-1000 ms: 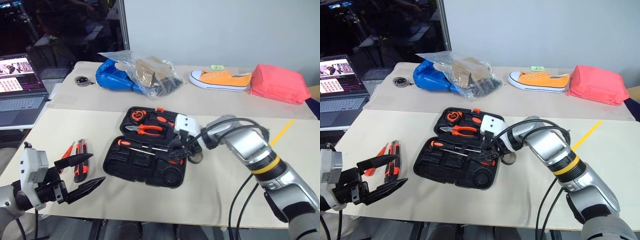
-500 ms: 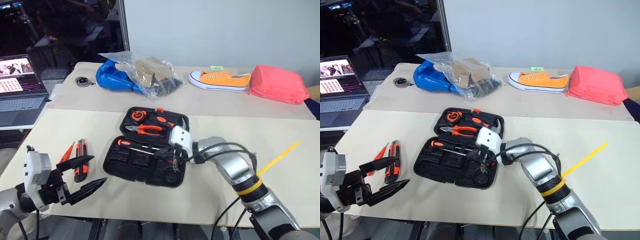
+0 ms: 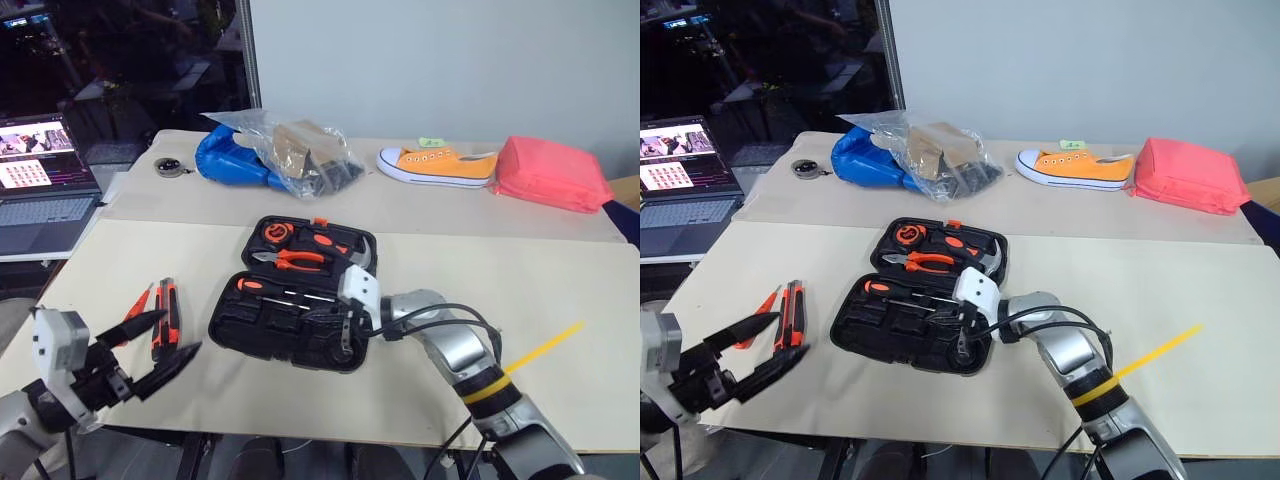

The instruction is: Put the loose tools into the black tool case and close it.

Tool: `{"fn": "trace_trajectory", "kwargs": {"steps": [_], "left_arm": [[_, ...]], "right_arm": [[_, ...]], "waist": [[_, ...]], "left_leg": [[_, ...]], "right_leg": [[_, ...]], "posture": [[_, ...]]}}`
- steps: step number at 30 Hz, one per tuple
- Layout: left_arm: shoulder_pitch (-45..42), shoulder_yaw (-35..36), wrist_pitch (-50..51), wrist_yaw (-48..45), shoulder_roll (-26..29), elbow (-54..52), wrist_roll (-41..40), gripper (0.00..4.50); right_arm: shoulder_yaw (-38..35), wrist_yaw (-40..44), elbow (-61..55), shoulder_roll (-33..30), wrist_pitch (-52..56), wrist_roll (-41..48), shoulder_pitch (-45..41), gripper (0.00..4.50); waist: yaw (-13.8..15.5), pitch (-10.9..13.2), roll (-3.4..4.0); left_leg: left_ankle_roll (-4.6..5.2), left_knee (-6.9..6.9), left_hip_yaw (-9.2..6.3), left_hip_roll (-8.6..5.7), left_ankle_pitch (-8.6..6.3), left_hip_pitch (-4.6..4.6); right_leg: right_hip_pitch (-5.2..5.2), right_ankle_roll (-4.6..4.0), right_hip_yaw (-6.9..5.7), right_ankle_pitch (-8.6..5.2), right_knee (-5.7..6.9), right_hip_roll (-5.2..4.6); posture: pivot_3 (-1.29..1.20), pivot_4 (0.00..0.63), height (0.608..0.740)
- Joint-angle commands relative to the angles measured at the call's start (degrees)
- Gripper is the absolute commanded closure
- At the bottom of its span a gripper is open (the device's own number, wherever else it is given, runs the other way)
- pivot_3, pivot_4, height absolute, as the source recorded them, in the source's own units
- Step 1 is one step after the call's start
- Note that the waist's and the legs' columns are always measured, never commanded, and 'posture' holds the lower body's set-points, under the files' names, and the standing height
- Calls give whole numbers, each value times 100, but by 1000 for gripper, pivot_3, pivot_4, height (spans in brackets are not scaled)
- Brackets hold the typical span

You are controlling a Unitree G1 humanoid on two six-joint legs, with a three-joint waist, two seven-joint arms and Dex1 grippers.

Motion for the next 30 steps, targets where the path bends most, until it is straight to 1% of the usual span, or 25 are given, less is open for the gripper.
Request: {"fn": "trace_trajectory", "kwargs": {"steps": [1, 2, 3, 4, 5, 8, 12, 13, 14, 17, 20, 21, 22, 23, 25, 26, 29, 30], "left_arm": [[-355, 142, 799, 1497, 11, 92, 117, 0], [-449, 244, 1347, 1825, 178, 236, -64, 0], [-529, 326, 1824, 2044, 373, 378, -177, 0], [-595, 363, 1996, 2104, 569, 537, -56, 0], [-661, 396, 2084, 2091, 746, 708, 17, 0], [-694, 359, 2249, 1746, 1347, 1301, 245, 0], [-957, -115, 2174, 1120, 2030, 2102, 566, 0], [-1111, -285, 2175, 1020, 2140, 2281, 627, 0], [-1244, -452, 2209, 936, 2233, 2426, 678, 0], [-1689, -1066, 2212, 778, 2407, 2894, 967, 0], [-1981, -1544, 2091, 627, 2381, 3233, 1243, 704], [-2030, -1648, 2052, 594, 2367, 3302, 1332, 1133], [-2061, -1705, 2022, 565, 2359, 3347, 1396, 1452], [-2052, -1743, 1991, 508, 2351, 3369, 1454, 1941], [-1993, -1764, 1911, 441, 2330, 3352, 1573, 2614], [-1951, -1741, 1869, 401, 2312, 3309, 1613, 2865], [-1904, -1458, 1716, 284, 2186, 3097, 1537, 3925], [-1917, -1200, 1627, 175, 2145, 2918, 1401, 4069]], "right_arm": [[-589, 336, -1010, -165, 448, 1024, -201, 4201], [-666, 414, -1202, -312, 554, 1152, -227, 3909], [-742, 482, -1359, -454, 630, 1246, -253, 3750], [-850, 551, -1534, -631, 756, 1392, -274, 3350], [-944, 563, -1656, -759, 873, 1518, -304, 3111], [-1195, 628, -1918, -1211, 1083, 1721, -376, 2004], [-1416, 411, -2039, -1514, 1065, 1626, -370, 672], [-1428, 347, -2071, -1548, 1044, 1583, -342, 168], [-1448, 276, -2095, -1567, 1027, 1550, -312, 33], [-1460, 112, -2167, -1637, 952, 1412, -211, 33], [-1476, -32, -2294, -1674, 927, 1352, -91, 0], [-1489, -84, -2337, -1684, 925, 1334, -44, 0], [-1496, -119, -2363, -1693, 924, 1325, -14, 0], [-1499, -151, -2389, -1711, 908, 1310, 32, 0], [-1520, -199, -2426, -1736, 882, 1304, 116, 0], [-1535, -220, -2438, -1737, 878, 1318, 151, 0], [-1550, -280, -2448, -1698, 866, 1350, 214, 0], [-1550, -280, -2443, -1699, 841, 1343, 249, 0]], "waist": [[-5, 0, 0], [-1, 0, 0], [5, 0, 0], [6, 1, -2], [7, 2, -3], [13, 6, -5], [15, 8, -4], [20, 8, -3], [23, 9, -2], [31, 10, -3], [27, 9, -3], [13, 9, -3], [23, 9, 0], [25, 9, 1], [32, 9, 2], [33, 9, 2], [27, 9, 2], [26, 9, 1]], "left_leg": [[0, 0, -8, 2, 0, -11], [-1, 0, -16, 0, -1, -15], [-1, -1, -17, -3, -1, -18], [-1, -3, -20, -7, -1, -22], [-2, -3, -27, -8, -2, -29], [-6, -6, -36, -14, -5, -46], [-8, -15, -31, -15, -6, -41], [-8, -16, -32, -15, -6, -40], [-8, -16, -31, -15, -6, -41], [-8, -18, -31, -13, -6, -48], [-9, -18, -31, -15, -6, -67], [-9, -19, -28, -16, -6, -77], [-13, -19, -23, -14, -8, -89], [-14, -19, -23, -16, -9, -92], [-15, -22, -23, -15, -10, -96], [-15, -22, -25, -15, -10, -96], [-15, -21, -21, -14, -10, -93], [-15, -19, -20, -14, -10, -93]], "right_leg": [[-4, -9, 0, 5, 0, 6], [-5, -23, -4, 13, 0, 6], [-6, -23, -6, 13, -1, 3], [-8, -19, -9, 10, -1, 0], [-10, -16, -15, 8, -2, -1], [-23, -18, -28, 5, -9, -5], [-26, -29, -31, 0, -12, -14], [-27, -32, -34, -2, -12, -15], [-30, -34, -34, -3, -11, -15], [-36, -37, -35, -4, -11, -16], [-49, -35, -35, -3, -12, -23], [-63, -34, -34, -3, -10, -24], [-78, -33, -29, -2, -8, -24], [-81, -32, -30, -3, -6, -24], [-88, -32, -29, -3, -4, -24], [-87, -32, -29, -3, -4, -23], [-86, -32, -25, -3, -2, -26], [-85, -31, -23, -2, -2, -29]], "posture": [[0, 150, 740], [0, 150, 740], [0, 150, 740], [0, 150, 740], [0, 150, 740], [0, 150, 740], [0, 150, 740], [0, 150, 740], [0, 150, 740], [0, 150, 740], [0, 150, 740], [0, 150, 740], [0, 150, 740], [0, 150, 740], [0, 150, 740], [0, 150, 740], [0, 150, 740], [0, 150, 740]]}}
